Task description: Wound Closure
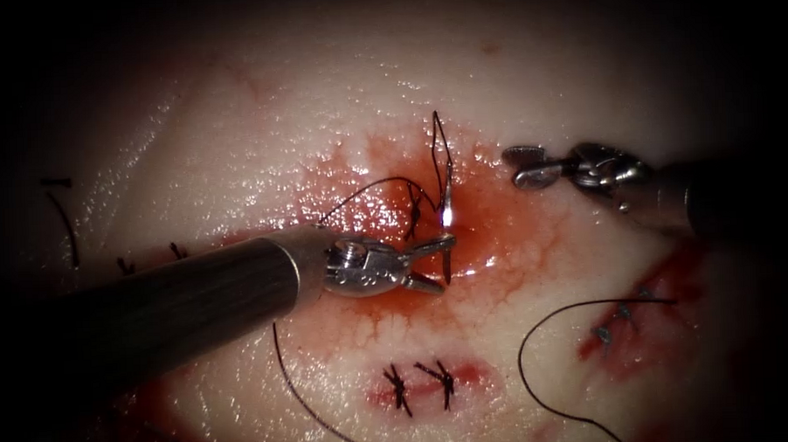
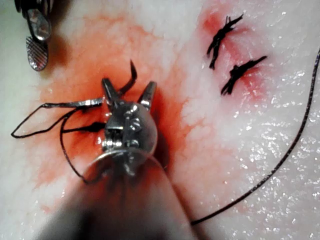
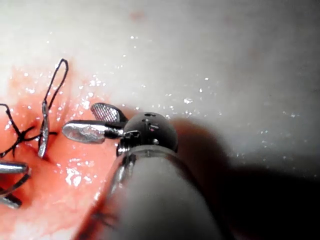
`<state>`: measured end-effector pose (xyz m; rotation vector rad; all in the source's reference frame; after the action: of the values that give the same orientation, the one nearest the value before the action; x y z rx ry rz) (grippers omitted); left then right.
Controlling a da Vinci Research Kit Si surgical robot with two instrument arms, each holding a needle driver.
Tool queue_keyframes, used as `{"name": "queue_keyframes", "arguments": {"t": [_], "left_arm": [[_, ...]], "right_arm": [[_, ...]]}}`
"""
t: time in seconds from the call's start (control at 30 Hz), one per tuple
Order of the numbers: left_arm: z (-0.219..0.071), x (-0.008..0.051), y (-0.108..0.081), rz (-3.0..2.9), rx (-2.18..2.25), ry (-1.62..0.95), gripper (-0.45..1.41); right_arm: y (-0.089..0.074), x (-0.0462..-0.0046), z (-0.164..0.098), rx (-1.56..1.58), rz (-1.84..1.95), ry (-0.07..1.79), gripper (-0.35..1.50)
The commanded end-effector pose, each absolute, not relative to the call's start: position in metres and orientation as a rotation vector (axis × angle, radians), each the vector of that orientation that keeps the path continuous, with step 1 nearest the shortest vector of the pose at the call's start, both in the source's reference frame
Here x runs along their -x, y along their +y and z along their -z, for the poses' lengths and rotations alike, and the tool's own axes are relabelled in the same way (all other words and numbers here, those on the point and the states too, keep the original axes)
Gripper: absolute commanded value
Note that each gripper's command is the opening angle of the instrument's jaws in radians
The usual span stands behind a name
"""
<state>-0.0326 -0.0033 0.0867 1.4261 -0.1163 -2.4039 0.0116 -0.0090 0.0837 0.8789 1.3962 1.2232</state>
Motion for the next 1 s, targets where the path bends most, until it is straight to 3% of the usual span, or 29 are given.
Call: {"name": "queue_keyframes", "arguments": {"t": [0.03,0.17,0.23,0.57,0.7,0.77,0.8,0.93,1.0], "left_arm": [[-0.0875,0.0335,-0.003,2.388,-1.441,-0.12,0.49],[-0.0882,0.0338,-0.0024,2.369,-1.46,-0.146,0.09],[-0.0888,0.0336,-0.0021,2.389,-1.482,-0.146,-0.45],[-0.0897,0.0331,-0.0034,2.49,-1.683,0.165,-0.45],[-0.0881,0.0333,-0.0042,2.505,-1.785,0.349,-0.45],[-0.087,0.0334,-0.0045,2.503,-1.853,0.453,-0.45],[-0.0865,0.0335,-0.0047,2.504,-1.872,0.5,-0.45],[-0.0847,0.0336,-0.0052,2.509,-1.939,0.715,-0.45],[-0.084,0.0335,-0.0055,2.505,-1.963,0.834,-0.45]], "right_arm": [[-0.0094,-0.0124,-0.0846,-0.878,-1.221,1.397,1.32],[-0.0096,-0.0124,-0.0846,-0.877,-1.22,1.397,1.32],[-0.0097,-0.0124,-0.0845,-0.877,-1.221,1.397,1.32],[-0.0102,-0.0125,-0.0842,-0.879,-1.209,1.4,1.23],[-0.0107,-0.0124,-0.0841,-0.815,-1.13,1.426,0.96],[-0.0112,-0.0124,-0.0841,-0.774,-1.027,1.456,0.71],[-0.0113,-0.0125,-0.0841,-0.758,-1.005,1.456,0.69],[-0.0115,-0.0127,-0.0841,-0.653,-0.819,1.39,0.79],[-0.0114,-0.0127,-0.0842,-0.616,-0.772,1.37,1.01]]}}
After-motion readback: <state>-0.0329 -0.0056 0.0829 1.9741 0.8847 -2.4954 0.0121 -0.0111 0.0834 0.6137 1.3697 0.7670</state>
